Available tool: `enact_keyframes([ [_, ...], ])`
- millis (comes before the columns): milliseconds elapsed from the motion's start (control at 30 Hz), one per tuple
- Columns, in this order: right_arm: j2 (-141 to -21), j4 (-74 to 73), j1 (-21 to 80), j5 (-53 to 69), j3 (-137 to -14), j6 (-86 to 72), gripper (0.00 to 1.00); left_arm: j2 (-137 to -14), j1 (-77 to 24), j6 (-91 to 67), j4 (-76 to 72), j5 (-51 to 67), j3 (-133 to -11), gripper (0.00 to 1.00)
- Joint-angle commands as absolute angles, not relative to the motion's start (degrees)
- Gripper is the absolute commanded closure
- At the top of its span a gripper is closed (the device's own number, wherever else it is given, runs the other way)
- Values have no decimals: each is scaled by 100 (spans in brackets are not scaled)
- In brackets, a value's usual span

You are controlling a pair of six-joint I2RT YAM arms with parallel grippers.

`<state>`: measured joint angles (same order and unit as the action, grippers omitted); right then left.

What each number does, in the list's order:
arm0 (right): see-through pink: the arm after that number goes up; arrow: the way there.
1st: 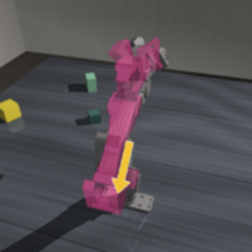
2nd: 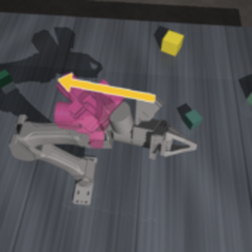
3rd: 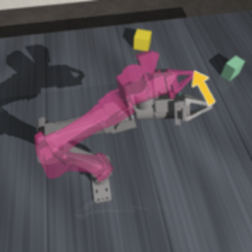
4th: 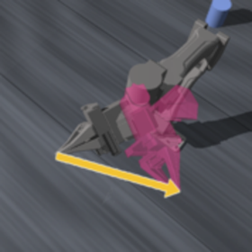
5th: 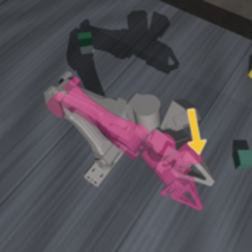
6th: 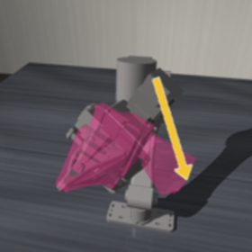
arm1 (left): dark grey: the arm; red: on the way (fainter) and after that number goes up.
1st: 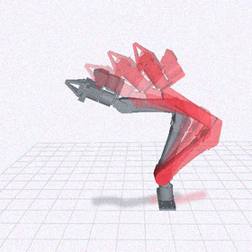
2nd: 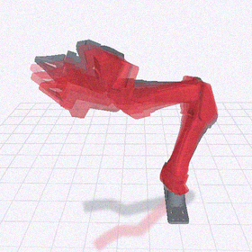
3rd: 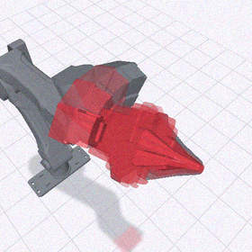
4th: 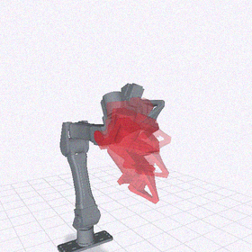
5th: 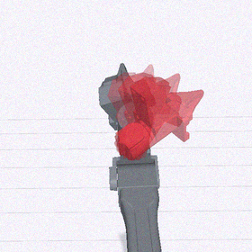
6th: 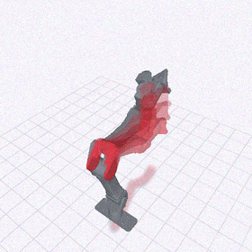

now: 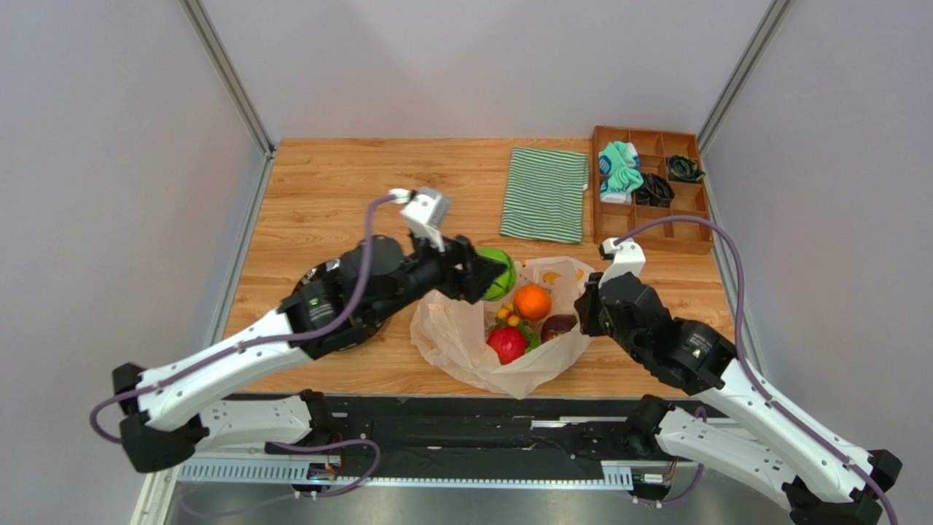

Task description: Place the fruits into the plastic bag

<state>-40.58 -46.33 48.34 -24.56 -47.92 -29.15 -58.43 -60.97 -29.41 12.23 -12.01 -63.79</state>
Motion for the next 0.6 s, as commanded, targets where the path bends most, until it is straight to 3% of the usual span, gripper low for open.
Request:
enact_keyframes([
  [0,-3938,-4570,4852,-2601,-4931,-3023,98,-6924,-6468,-2637,1343,-1853,-6994,53],
  [100,-3894,-4658,4852,-2637,-4948,-3032,98,-7461,-6513,-2742,1793,-2276,-7058,52],
  [467,-4008,-4605,4852,-2602,-4931,-3050,98,-7910,-6530,-2962,1599,-1723,-6530,49],
  [567,-4043,-4588,4843,-2575,-4931,-3067,98,-7945,-6530,-2997,1635,-1653,-6530,45],
])
